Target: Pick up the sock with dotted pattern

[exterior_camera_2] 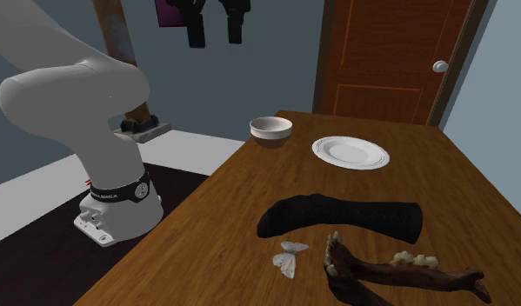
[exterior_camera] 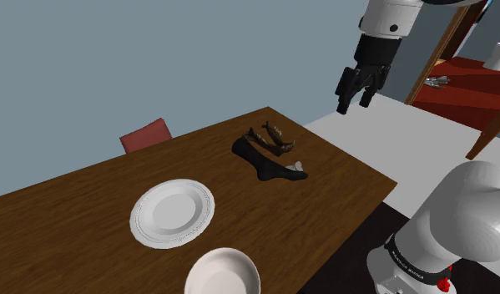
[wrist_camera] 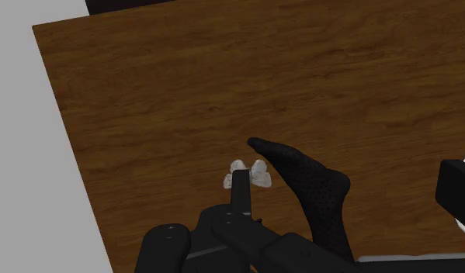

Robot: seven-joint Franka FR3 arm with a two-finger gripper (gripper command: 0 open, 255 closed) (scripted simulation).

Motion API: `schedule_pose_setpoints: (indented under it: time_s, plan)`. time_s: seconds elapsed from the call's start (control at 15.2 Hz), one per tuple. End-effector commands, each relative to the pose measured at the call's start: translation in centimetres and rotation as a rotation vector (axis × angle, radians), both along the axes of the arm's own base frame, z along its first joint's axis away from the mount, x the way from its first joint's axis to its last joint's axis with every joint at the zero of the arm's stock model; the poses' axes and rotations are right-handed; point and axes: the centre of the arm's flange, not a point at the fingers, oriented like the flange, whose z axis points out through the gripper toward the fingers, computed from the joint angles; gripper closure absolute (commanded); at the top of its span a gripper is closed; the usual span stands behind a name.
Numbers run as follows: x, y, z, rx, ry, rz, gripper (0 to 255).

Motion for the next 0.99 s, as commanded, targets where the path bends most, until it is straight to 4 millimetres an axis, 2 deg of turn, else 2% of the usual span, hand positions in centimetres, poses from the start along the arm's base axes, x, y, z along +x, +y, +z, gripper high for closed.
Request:
schedule_pose_setpoints:
  time_s: [0.0,0.92]
  plan:
    - [0.0,0.0,0.0,0.000,0.000,0.000,0]
    - [11.3,2.7,-14.4,0.025,0.009,-0.011,0]
